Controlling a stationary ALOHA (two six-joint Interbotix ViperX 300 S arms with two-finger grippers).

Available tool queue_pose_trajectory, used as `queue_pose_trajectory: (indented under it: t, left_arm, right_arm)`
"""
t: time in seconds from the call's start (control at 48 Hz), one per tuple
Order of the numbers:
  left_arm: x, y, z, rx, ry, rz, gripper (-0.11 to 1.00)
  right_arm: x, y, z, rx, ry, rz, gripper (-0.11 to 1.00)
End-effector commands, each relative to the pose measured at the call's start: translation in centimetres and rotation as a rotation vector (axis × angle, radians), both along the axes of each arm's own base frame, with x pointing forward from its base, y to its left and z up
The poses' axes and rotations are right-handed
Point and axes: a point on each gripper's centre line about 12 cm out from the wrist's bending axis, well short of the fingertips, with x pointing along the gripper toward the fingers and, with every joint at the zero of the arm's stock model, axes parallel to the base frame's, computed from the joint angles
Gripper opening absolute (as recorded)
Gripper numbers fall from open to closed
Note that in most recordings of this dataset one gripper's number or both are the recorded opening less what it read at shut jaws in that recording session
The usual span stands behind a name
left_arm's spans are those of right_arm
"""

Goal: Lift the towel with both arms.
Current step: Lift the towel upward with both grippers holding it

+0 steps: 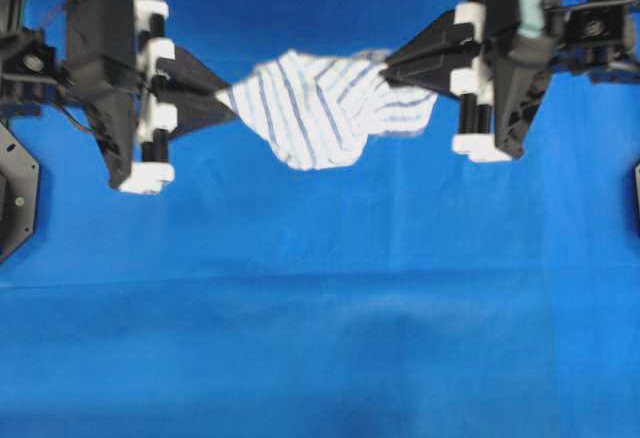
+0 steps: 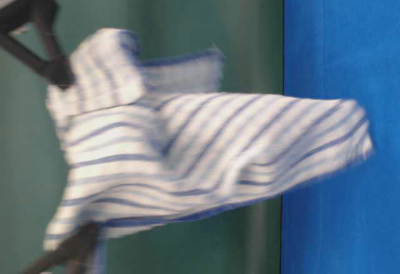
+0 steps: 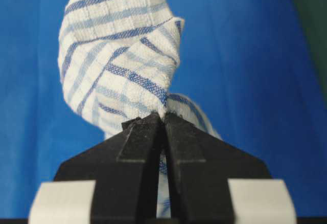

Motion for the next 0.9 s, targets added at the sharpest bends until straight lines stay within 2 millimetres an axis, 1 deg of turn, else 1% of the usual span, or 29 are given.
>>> queue_pose_trajectory:
  t: [0.0, 0.167, 0.209, 0.271, 0.334, 0.5, 0.792, 0.813, 0.834, 0.876]
  left_arm:
    - [-0.3, 0.5, 3.3, 0.01, -0.062, 0.017, 0.04]
    - [-0.9, 1.0, 7.2, 0.02, -0.107, 0.035, 0.04]
    - [-0.9, 1.1, 7.8, 0.021, -0.11, 0.036, 0.04]
    - [-1.0, 1.1, 8.6, 0.021, -0.115, 0.036, 0.04]
    - [-0.9, 1.1, 8.8, 0.021, -0.112, 0.036, 0.04]
    - [-0.5, 1.2, 8.4, 0.023, -0.093, 0.037, 0.04]
    - [-0.5, 1.3, 8.5, 0.043, -0.098, 0.034, 0.04]
    - [-0.5, 1.3, 8.5, 0.042, -0.097, 0.034, 0.05]
    - [-0.5, 1.3, 8.4, 0.043, -0.097, 0.034, 0.06]
    - [-0.5, 1.2, 8.3, 0.043, -0.095, 0.034, 0.13]
  right_arm:
    - [-0.8, -0.1, 3.6, -0.037, -0.076, -0.001, 0.02]
    - [-1.7, -0.1, 6.7, -0.075, -0.136, -0.007, 0.02]
    - [-2.0, -0.1, 7.4, -0.082, -0.151, -0.008, 0.02]
    - [-2.0, -0.2, 7.7, -0.092, -0.154, -0.009, 0.02]
    - [-2.0, -0.2, 7.6, -0.095, -0.151, -0.009, 0.02]
    - [-1.6, -0.3, 7.0, -0.09, -0.116, -0.012, 0.02]
    - [-1.6, -0.6, 7.3, -0.081, -0.136, -0.026, 0.04]
    - [-1.5, -0.7, 7.3, -0.081, -0.137, -0.027, 0.05]
    - [-1.6, -0.8, 7.3, -0.08, -0.139, -0.031, 0.1]
    - [-1.6, -1.0, 7.3, -0.081, -0.14, -0.037, 0.23]
